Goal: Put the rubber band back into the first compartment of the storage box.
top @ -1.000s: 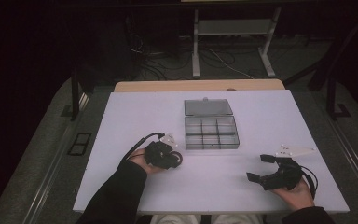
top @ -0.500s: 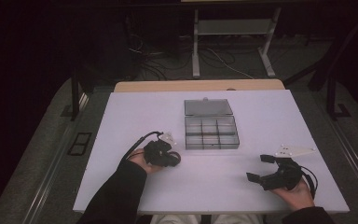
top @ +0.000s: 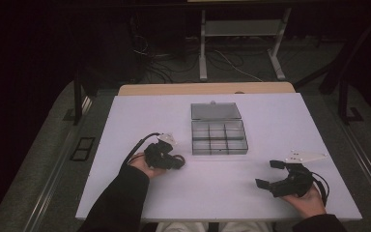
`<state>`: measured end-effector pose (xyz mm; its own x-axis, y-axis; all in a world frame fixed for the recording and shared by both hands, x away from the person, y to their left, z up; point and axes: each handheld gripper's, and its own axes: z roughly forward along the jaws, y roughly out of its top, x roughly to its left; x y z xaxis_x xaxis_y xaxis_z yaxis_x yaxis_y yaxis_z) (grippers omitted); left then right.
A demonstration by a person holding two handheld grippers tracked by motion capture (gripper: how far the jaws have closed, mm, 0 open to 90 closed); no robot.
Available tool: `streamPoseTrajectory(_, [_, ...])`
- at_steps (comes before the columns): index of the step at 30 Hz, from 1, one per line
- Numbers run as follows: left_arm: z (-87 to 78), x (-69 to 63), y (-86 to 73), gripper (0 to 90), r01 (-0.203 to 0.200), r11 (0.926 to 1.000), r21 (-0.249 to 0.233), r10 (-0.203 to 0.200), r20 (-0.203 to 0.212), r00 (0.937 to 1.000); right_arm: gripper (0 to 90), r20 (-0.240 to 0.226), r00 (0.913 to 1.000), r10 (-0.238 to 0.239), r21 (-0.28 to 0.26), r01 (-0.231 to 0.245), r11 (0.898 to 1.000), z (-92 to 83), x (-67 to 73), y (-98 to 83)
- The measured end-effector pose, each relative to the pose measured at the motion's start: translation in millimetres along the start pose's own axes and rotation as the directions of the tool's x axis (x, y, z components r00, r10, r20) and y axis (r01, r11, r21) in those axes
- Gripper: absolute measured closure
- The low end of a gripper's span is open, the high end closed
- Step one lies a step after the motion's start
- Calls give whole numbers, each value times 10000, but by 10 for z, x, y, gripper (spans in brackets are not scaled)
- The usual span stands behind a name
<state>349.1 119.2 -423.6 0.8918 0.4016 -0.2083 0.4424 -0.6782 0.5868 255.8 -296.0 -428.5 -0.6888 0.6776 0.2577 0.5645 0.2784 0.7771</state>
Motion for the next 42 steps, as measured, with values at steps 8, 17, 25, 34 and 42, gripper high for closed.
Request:
streamPoseTrajectory(8, [-132, 42, 19, 840, 218, 9980, -598, -217, 13, 9998, 2, -22, 10000, 17, 19, -17, 10000, 4, 0, -1])
streamPoseTrajectory(17, [-242, 79, 53, 839, 405, 9927, -1132, -402, 56, 9992, 2, -21, 10000, 7, 8, -7, 10000, 6, -4, -2])
streamPoseTrajectory(25, [-363, 91, 172, 839, 207, 9897, -1419, -218, -64, 9997, 2, -20, 10000, 41, -9, -41, 10000, 3, -4, -2])
streamPoseTrajectory(34, [-405, 84, 264, 839, 27, 9894, -1453, -54, -178, 9998, 2, -31, 10000, 13, 2, -13, 10000, 4, -3, -1])
streamPoseTrajectory(42, [-439, 89, 366, 840, -124, 9905, -1370, 94, -224, 9997, 2, -26, 10000, 37, -9, -37, 10000, 3, -3, -1])
